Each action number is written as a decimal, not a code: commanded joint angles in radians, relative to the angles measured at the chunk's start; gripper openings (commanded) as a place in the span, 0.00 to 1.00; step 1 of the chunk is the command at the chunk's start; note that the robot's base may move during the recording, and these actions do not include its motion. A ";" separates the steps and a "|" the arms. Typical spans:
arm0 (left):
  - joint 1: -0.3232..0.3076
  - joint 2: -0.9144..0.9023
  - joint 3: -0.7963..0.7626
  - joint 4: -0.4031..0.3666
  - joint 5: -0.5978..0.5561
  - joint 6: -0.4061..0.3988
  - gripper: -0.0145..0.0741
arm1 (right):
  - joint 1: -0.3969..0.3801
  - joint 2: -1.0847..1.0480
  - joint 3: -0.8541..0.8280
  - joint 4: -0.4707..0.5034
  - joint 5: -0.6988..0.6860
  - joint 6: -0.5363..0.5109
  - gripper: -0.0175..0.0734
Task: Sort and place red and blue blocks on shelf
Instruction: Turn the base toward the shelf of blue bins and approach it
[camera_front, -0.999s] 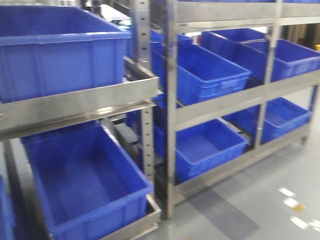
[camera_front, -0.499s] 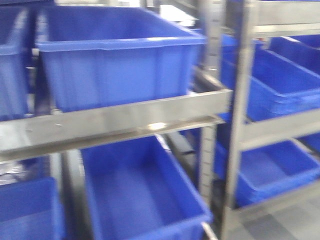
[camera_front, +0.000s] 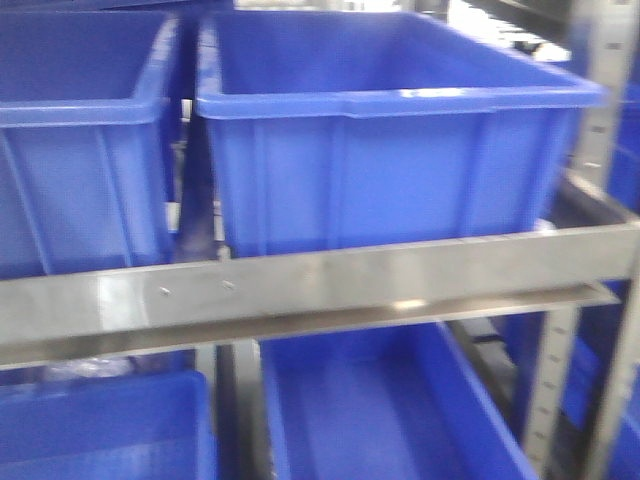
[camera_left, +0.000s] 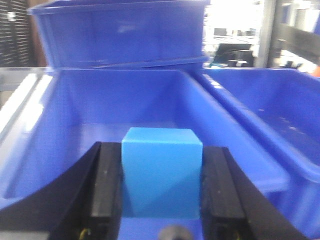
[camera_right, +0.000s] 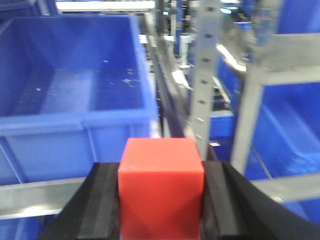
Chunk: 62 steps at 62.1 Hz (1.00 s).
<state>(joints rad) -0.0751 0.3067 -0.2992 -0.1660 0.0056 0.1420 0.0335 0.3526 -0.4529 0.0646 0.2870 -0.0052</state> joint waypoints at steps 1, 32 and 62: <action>0.001 0.008 -0.030 -0.007 -0.089 0.002 0.30 | -0.004 0.003 -0.028 0.003 -0.089 -0.011 0.29; 0.001 0.008 -0.030 -0.007 -0.089 0.002 0.30 | -0.004 0.003 -0.028 0.003 -0.089 -0.011 0.29; 0.001 0.008 -0.030 -0.007 -0.089 0.002 0.30 | -0.004 0.003 -0.028 0.003 -0.089 -0.011 0.29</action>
<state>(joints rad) -0.0751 0.3067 -0.2992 -0.1660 0.0000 0.1420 0.0335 0.3514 -0.4529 0.0646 0.2870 -0.0052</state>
